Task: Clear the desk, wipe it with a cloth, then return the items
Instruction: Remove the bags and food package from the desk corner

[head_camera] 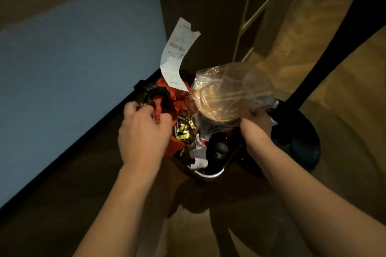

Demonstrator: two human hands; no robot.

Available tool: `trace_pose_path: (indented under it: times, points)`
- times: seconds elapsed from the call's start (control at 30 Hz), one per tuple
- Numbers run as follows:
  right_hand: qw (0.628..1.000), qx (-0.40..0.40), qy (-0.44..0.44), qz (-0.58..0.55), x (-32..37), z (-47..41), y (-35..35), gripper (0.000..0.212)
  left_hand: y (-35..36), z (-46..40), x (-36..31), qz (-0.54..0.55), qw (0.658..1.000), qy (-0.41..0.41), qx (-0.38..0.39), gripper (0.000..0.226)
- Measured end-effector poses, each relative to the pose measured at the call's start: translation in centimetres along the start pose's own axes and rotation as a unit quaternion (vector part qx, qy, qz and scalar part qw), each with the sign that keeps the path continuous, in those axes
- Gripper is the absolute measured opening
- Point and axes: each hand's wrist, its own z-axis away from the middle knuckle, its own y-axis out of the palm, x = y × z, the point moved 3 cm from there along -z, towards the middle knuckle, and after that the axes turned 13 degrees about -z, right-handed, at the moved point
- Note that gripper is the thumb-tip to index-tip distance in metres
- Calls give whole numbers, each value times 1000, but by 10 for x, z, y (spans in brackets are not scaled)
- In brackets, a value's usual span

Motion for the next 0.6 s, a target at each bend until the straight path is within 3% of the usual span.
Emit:
trace_pose_path:
  times: [0.17,0.33,0.5,0.6]
  points:
    - [993,-4,-112,24,-26,-35,8,44,52,-2,24,5,998,27,-61,25]
    - [979,39,-122,159,-46,-21,6,42,44,-10,26,-6,997,10,-71,30]
    - [923,97,-182,325,-66,-25,49,41,48,-13,47,-14,997,-14,-68,32]
    - [889,142,-160,405,-80,-25,82,33,42,-14,50,-2,996,-20,-83,32]
